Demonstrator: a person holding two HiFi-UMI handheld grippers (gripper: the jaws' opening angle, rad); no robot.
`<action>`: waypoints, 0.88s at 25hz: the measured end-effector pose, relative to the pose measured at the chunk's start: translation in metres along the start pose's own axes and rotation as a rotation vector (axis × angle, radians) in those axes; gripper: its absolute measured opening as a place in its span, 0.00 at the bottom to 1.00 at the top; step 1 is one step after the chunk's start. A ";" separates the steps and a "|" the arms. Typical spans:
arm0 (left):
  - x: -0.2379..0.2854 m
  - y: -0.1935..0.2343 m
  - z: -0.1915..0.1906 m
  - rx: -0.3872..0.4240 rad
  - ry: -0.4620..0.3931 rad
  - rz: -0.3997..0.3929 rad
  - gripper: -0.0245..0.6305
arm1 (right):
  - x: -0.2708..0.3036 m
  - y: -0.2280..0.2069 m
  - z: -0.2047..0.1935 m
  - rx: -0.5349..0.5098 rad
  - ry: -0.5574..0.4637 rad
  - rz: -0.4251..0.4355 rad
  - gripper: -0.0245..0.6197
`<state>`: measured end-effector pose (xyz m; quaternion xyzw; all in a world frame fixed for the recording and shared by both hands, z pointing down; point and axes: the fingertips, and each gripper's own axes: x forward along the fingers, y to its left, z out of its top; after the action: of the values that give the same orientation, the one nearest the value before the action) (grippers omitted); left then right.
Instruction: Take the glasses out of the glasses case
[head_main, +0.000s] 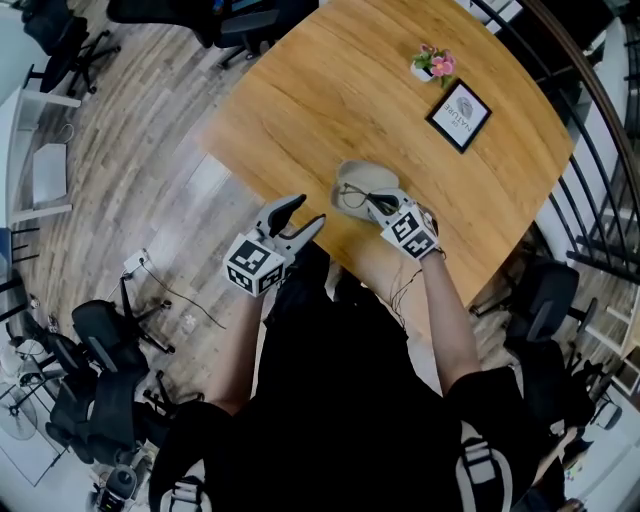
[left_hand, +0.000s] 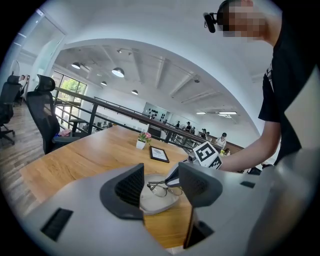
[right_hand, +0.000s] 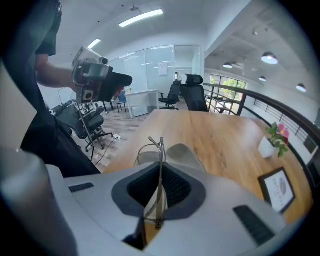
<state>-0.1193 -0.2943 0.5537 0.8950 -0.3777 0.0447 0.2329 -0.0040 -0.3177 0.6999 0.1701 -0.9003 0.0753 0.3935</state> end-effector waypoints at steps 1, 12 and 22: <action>0.000 -0.004 -0.001 0.003 -0.001 -0.002 0.39 | -0.004 0.001 0.002 -0.001 -0.006 -0.008 0.08; -0.011 -0.049 0.001 0.050 -0.036 0.014 0.39 | -0.069 0.006 0.011 -0.009 -0.103 -0.071 0.08; -0.024 -0.084 -0.001 0.081 -0.069 0.049 0.39 | -0.114 0.015 0.008 -0.046 -0.165 -0.121 0.08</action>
<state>-0.0772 -0.2274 0.5163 0.8951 -0.4054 0.0348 0.1821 0.0572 -0.2783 0.6105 0.2205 -0.9192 0.0163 0.3258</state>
